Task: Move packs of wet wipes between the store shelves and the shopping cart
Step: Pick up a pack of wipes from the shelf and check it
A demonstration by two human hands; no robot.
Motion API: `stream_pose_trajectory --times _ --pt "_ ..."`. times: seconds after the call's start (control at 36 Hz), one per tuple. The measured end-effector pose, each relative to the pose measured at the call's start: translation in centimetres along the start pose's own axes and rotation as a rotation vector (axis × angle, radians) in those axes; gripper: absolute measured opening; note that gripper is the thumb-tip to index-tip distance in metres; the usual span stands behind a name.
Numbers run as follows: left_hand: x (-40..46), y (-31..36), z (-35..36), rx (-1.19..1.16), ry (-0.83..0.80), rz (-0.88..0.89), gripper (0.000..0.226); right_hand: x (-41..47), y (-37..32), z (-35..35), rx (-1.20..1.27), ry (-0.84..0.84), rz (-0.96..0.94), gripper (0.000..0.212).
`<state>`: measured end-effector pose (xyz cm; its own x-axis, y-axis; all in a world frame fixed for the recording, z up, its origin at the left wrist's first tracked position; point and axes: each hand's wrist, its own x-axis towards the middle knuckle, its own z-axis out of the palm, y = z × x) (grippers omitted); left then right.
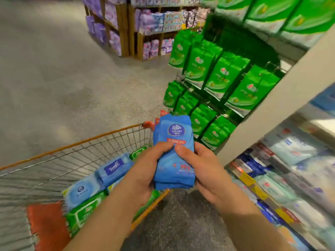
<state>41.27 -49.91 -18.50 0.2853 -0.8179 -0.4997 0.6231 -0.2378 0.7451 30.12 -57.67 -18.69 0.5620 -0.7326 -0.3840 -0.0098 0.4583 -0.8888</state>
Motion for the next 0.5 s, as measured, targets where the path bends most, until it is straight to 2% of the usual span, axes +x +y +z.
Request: stream_pose_trajectory --times 0.19,0.31,0.39,0.5 --pt "-0.8 -3.5 14.2 0.08 -0.243 -0.083 0.054 -7.4 -4.9 -12.8 0.13 0.223 -0.167 0.049" --pt "-1.6 -7.3 22.1 0.165 -0.36 -0.13 0.052 -12.2 -6.5 -20.3 0.205 0.294 -0.224 0.045" --pt "-2.2 -10.2 27.4 0.184 -0.449 -0.165 0.043 -15.6 -7.3 -25.3 0.259 0.351 -0.276 0.043" --pt "-3.3 -13.6 34.0 0.159 -0.543 -0.244 0.05 -19.6 -8.4 -31.0 0.301 0.449 -0.338 0.04"
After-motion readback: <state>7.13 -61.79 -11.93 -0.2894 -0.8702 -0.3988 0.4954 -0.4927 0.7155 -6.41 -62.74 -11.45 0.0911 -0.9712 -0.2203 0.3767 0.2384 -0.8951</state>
